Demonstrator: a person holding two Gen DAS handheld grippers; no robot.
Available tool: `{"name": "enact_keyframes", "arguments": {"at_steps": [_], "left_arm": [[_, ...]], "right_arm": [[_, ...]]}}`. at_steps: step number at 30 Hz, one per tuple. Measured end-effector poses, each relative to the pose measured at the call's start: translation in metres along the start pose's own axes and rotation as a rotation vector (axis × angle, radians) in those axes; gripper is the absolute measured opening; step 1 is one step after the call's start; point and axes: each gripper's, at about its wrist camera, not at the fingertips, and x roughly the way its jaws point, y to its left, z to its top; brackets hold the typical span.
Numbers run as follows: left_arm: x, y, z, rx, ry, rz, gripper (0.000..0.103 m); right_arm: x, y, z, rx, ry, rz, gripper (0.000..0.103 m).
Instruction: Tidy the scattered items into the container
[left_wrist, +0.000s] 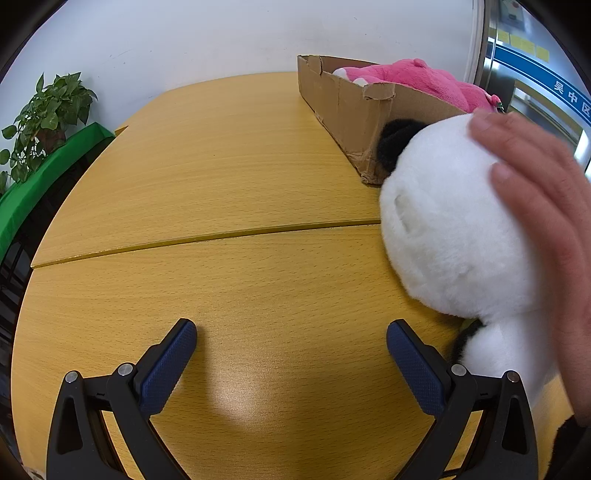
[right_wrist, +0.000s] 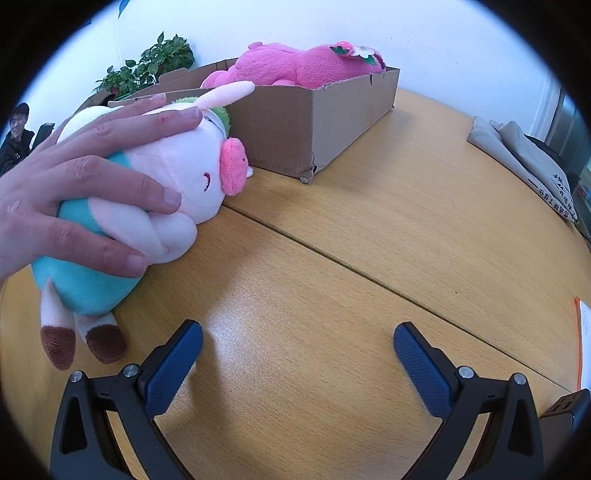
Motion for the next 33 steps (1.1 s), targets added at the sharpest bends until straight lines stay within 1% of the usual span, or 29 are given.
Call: {"name": "enact_keyframes", "arguments": {"at_steps": [33], "left_arm": [[-0.0008,0.0002,-0.0004,0.000,0.000,-0.001,0.103]], "right_arm": [[0.0013,0.0003,-0.0016,0.000,0.000,-0.001,0.103]]}}
